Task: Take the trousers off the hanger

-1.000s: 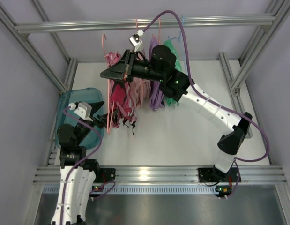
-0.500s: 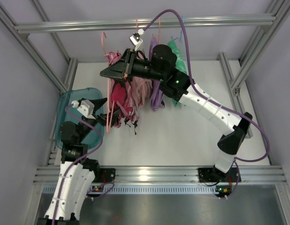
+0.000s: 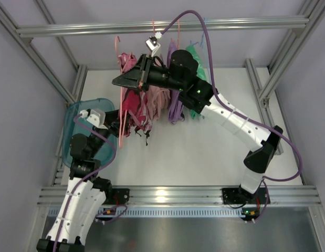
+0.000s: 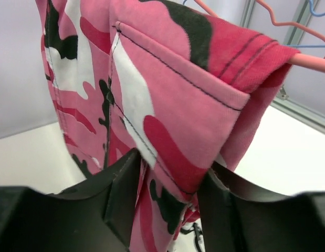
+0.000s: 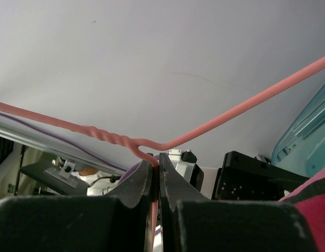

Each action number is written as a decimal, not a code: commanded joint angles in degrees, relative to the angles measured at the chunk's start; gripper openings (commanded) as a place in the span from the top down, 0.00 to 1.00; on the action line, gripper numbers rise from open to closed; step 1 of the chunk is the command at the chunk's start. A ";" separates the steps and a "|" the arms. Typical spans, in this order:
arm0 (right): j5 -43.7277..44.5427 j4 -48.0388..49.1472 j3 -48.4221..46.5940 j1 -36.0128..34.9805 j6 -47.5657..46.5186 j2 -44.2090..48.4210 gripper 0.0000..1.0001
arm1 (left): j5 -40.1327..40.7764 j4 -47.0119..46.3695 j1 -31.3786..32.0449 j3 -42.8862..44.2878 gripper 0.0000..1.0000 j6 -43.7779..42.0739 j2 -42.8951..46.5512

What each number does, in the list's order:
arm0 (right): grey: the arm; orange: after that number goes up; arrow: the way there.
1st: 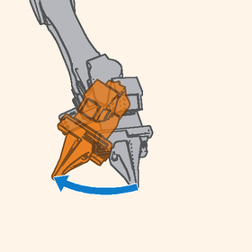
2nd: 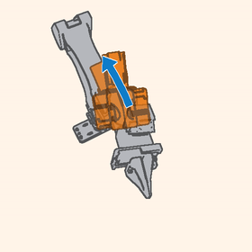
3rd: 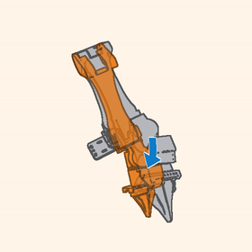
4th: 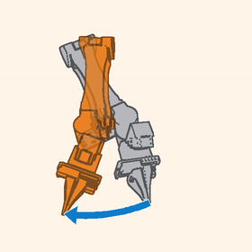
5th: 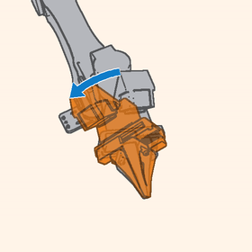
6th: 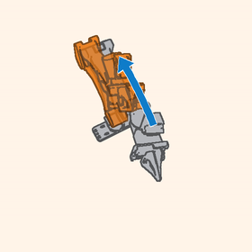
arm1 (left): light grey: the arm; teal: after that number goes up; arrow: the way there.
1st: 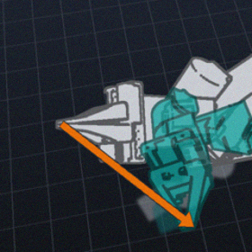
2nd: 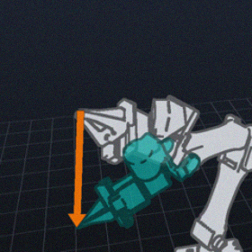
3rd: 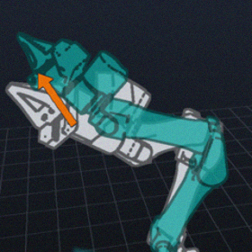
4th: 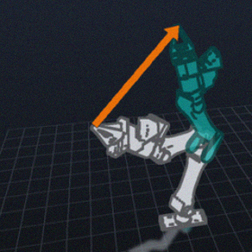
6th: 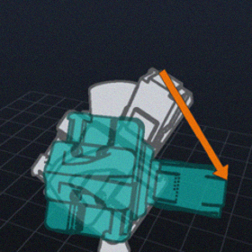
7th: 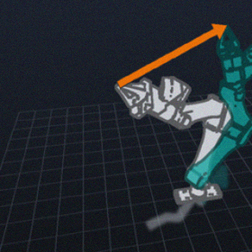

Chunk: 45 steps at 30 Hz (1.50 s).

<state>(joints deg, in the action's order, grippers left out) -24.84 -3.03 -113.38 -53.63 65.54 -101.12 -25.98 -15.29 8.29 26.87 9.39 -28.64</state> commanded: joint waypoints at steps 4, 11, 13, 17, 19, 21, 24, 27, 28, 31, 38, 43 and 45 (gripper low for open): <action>-0.82 10.32 -3.25 0.36 -1.82 4.09 1.00 | -1.62 -3.00 -0.03 0.20 0.30 0.02 1.83; -0.82 10.24 -3.51 0.72 -2.08 4.09 1.00 | -1.36 2.36 -0.12 0.64 0.27 -2.88 3.94; -0.91 10.24 -3.34 0.89 -2.17 4.26 1.00 | -1.18 3.07 -0.12 0.55 0.28 -3.50 4.82; -1.00 10.32 -3.16 1.15 -1.91 4.44 1.00 | -0.39 4.74 -0.12 0.46 0.29 -5.08 5.53; -1.26 10.58 -2.99 1.15 -1.64 4.62 1.00 | -0.13 4.57 -0.12 0.37 0.29 -5.26 5.44; -1.35 10.59 -2.90 1.15 -1.38 4.53 1.00 | -0.56 4.57 -0.12 0.63 0.28 -5.43 4.74; -1.35 10.59 -2.63 1.16 -1.20 4.62 1.00 | -3.46 3.34 -0.03 1.16 0.27 -5.26 2.29; -1.44 10.67 -2.11 1.07 -0.85 4.62 1.00 | -3.12 2.20 0.05 1.95 0.27 -4.12 0.18; -1.53 10.67 -2.02 0.98 -0.85 4.62 1.00 | -2.77 1.85 0.05 1.96 0.28 -4.11 -0.09; -1.53 10.67 -1.93 0.98 -0.94 4.71 1.00 | -0.66 0.26 0.05 1.78 0.34 -4.11 -0.88; -1.97 10.76 -0.44 0.98 -1.11 5.23 1.00 | 0.14 0.17 -0.03 1.16 0.46 -4.03 0.60; -1.79 10.67 1.93 1.24 -2.17 5.85 1.00 | -0.92 1.84 -0.03 2.57 0.65 -2.71 2.01; -1.79 10.67 2.64 1.33 -2.26 6.02 1.00 | -0.13 2.54 -0.03 3.62 0.76 -2.18 2.01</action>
<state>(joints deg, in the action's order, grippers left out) -25.58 -2.28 -110.13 -52.95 65.60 -100.84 -27.05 -9.93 8.29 26.92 6.22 -27.33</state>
